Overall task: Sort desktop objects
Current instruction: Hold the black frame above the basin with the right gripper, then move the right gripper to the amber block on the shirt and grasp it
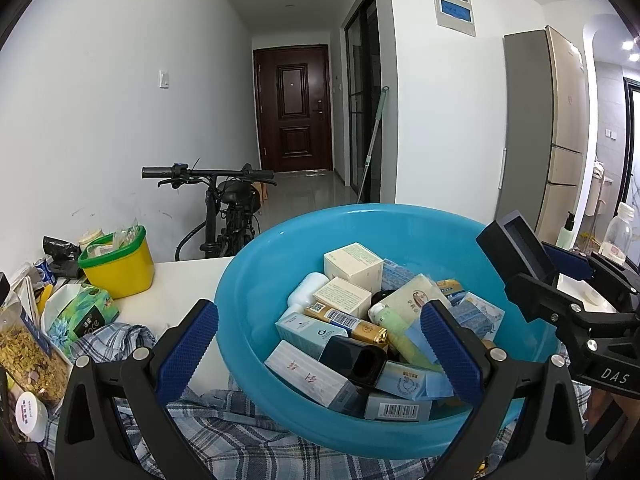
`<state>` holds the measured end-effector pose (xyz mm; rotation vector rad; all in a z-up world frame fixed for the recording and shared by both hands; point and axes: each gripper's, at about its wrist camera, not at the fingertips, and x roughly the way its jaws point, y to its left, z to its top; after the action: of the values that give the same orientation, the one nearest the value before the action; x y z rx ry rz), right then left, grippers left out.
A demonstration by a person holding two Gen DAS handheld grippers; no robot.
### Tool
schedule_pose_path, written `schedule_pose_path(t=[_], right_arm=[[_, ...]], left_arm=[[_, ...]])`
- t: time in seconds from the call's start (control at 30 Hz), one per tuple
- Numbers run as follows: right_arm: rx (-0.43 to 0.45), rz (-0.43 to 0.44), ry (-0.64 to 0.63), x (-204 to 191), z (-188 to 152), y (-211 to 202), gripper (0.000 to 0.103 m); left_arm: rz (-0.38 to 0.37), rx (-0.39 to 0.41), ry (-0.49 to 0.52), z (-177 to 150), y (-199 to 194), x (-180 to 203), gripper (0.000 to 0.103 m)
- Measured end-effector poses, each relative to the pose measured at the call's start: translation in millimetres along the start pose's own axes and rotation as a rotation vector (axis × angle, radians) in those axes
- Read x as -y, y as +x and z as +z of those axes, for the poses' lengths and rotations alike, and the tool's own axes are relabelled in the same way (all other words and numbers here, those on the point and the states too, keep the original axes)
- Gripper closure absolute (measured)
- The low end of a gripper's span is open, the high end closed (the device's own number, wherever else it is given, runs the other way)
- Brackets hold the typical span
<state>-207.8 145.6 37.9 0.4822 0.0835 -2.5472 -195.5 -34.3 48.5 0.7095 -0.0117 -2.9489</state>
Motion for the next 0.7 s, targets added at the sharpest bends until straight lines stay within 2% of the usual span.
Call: schedule_pose_path(t=[0.1,0.13,0.17,0.2,0.23,0.37,0.7], right_arm=[[0.0,0.002,0.004,0.5,-0.1,0.6,0.034],[-0.001,0.0,0.004,0.3,-0.2,0.8,0.031],[-0.006,-0.005,0.006,-0.2,-0.2,1.9,0.025],[-0.008,-0.027,0.012,-0.3,0.1,2.6,0.005],[0.0,-0.046,0.017,0.2,0.1,0.8,0.0],[0.026,-0.043,0.035,1.9,2.5,-5.4,0.0],[0.018,-0.045,0.053,2.8,3.4,-2.1,0.0]], left_arm=[[-0.001,-0.001,0.001,0.2,1.0,0.3,0.0],[-0.001,-0.002,0.002,0.2,1.0,0.3,0.0],[0.001,-0.001,0.001,0.1,0.9,0.4,0.0],[0.0,-0.001,0.001,0.2,1.0,0.5,0.0],[-0.001,-0.001,0.001,0.2,1.5,-0.1,0.0],[-0.001,-0.001,0.0,0.0,0.8,0.9,0.0],[0.0,-0.004,0.006,-0.3,1.6,1.6,0.0]])
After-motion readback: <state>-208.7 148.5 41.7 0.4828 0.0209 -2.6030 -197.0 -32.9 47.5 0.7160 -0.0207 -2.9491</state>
